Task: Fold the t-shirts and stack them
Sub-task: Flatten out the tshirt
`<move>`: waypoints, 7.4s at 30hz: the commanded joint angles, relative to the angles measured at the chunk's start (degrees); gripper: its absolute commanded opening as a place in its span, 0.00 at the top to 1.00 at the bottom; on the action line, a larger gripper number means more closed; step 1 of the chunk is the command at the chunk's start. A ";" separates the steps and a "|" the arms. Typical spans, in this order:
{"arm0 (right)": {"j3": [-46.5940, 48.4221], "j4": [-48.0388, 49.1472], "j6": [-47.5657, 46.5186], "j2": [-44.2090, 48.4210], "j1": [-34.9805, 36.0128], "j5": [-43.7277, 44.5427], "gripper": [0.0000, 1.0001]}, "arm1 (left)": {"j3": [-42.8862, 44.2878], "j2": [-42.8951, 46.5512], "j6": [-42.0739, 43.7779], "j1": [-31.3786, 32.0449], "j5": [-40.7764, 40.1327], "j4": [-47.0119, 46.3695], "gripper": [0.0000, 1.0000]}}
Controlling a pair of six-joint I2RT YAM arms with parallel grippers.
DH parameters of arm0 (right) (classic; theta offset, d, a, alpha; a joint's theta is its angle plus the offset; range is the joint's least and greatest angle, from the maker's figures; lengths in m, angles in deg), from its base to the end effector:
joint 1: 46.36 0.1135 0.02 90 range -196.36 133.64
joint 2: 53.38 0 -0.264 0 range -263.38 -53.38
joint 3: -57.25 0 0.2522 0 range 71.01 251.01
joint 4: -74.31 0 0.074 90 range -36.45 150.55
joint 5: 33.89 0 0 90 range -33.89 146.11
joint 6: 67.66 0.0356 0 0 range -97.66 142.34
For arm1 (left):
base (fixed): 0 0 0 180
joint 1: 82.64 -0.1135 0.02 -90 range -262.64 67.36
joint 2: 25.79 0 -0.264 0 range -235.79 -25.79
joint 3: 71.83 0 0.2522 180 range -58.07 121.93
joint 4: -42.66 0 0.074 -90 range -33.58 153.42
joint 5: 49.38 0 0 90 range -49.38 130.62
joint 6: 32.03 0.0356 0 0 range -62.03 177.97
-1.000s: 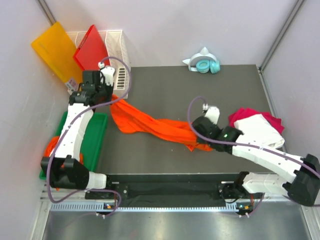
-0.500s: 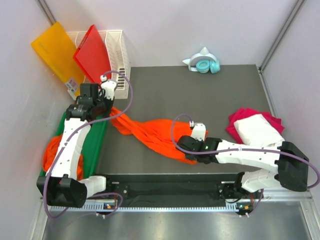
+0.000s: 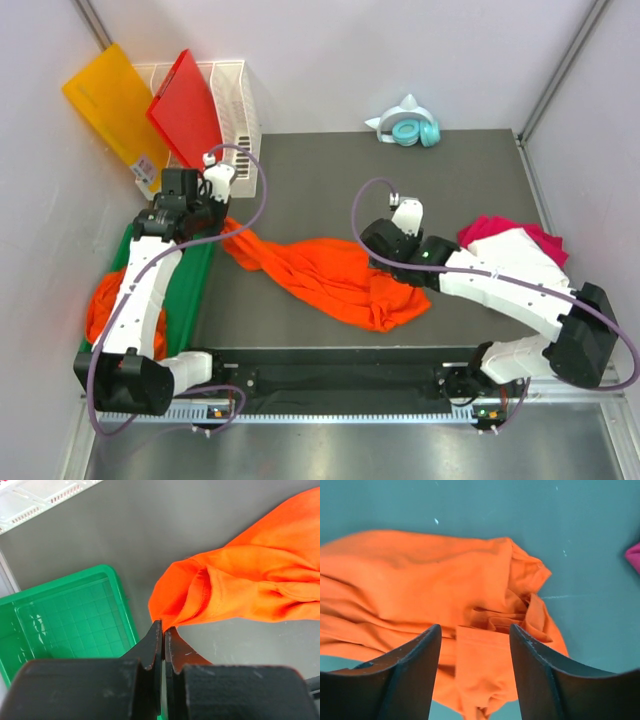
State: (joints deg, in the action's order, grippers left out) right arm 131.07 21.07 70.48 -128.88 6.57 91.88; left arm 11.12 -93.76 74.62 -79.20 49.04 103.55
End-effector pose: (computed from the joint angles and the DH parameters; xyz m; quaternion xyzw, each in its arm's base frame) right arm 0.1764 0.1990 0.2775 0.0546 0.9105 0.0353 0.4084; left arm 0.2398 -0.0196 0.3450 0.1884 0.9054 -0.0245 0.3797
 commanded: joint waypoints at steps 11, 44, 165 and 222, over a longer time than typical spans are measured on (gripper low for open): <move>-3.10 5.12 -2.52 -4.47 0.95 -4.65 0.44 | -1.78 2.31 -0.30 -0.10 2.30 -0.90 1.00; -0.02 1.08 -3.67 -14.77 1.04 -8.17 0.98 | -2.48 2.84 -0.30 -0.10 2.47 -1.08 1.00; 2.53 9.33 -12.81 -16.14 -7.84 -19.33 0.47 | 4.38 -5.61 1.46 -5.11 11.18 7.89 1.00; -4.94 -4.11 2.75 -1.13 10.80 -7.73 0.43 | 2.00 -5.51 -1.18 -3.62 9.86 6.30 1.00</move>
State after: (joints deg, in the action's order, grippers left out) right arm 124.38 16.32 73.78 -127.88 18.19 81.91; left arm 12.89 -100.20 74.09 -83.02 58.94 112.01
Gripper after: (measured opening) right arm 0.566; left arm 0.022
